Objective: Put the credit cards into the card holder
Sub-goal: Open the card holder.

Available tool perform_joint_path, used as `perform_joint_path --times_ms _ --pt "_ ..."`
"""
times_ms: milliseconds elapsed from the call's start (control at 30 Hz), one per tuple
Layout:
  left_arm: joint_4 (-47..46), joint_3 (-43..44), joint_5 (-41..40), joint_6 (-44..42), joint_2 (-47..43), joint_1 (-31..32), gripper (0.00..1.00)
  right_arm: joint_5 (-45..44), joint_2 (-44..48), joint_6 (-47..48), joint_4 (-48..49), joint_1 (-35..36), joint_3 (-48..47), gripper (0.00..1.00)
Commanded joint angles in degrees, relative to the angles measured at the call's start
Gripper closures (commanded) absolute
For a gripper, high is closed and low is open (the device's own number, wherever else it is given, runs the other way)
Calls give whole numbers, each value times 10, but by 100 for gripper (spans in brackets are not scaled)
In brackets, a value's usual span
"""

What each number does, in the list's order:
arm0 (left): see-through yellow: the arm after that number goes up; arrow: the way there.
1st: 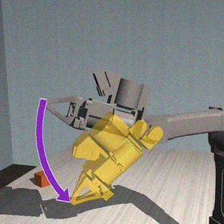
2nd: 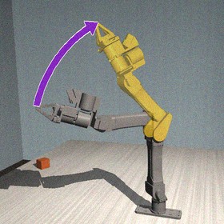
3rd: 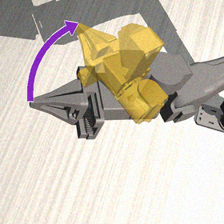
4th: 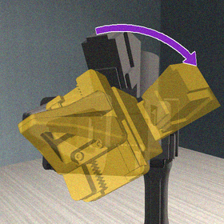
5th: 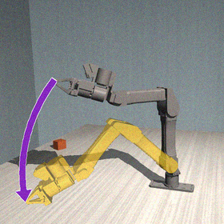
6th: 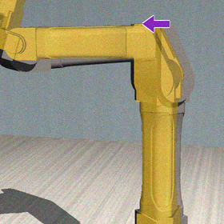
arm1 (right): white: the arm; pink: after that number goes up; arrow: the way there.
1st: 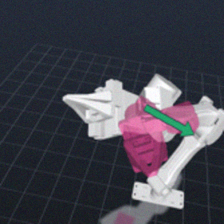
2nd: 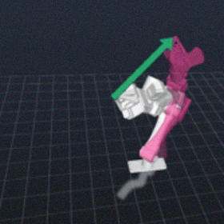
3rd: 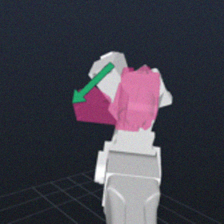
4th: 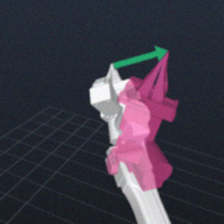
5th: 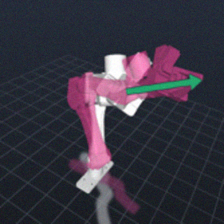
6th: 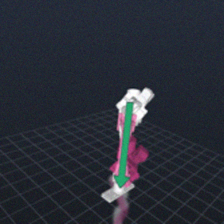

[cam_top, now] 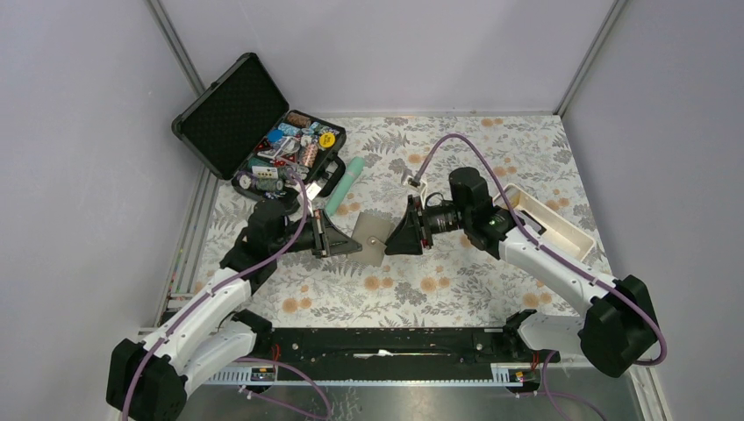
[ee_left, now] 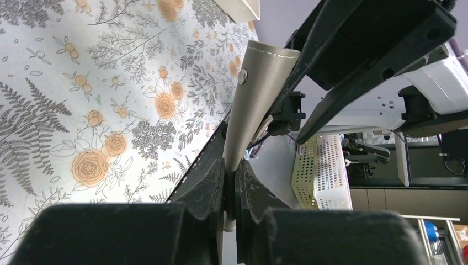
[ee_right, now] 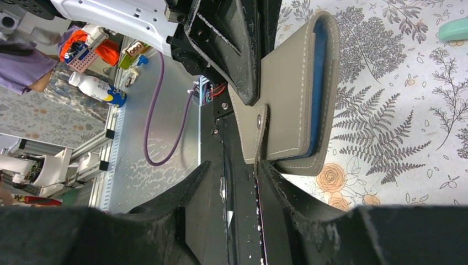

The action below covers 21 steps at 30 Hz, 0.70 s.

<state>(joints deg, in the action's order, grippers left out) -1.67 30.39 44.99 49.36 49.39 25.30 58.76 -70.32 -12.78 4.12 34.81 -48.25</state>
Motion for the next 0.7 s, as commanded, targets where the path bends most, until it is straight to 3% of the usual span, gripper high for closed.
perform_joint_path --times_ms 0,200,433,667 --pt "-17 26 -82 -3 13 -19 100 27 -4 6 -38 16 -15 58" --pt "-42 19 -72 9 20 -21 100 -5 -4 8 -38 25 -14 58" --pt "-138 -2 39 15 23 -21 100 14 -11 -15 -3 26 -22 58" --pt "-98 3 43 -17 12 -21 100 14 -33 -28 28 40 -30 58"
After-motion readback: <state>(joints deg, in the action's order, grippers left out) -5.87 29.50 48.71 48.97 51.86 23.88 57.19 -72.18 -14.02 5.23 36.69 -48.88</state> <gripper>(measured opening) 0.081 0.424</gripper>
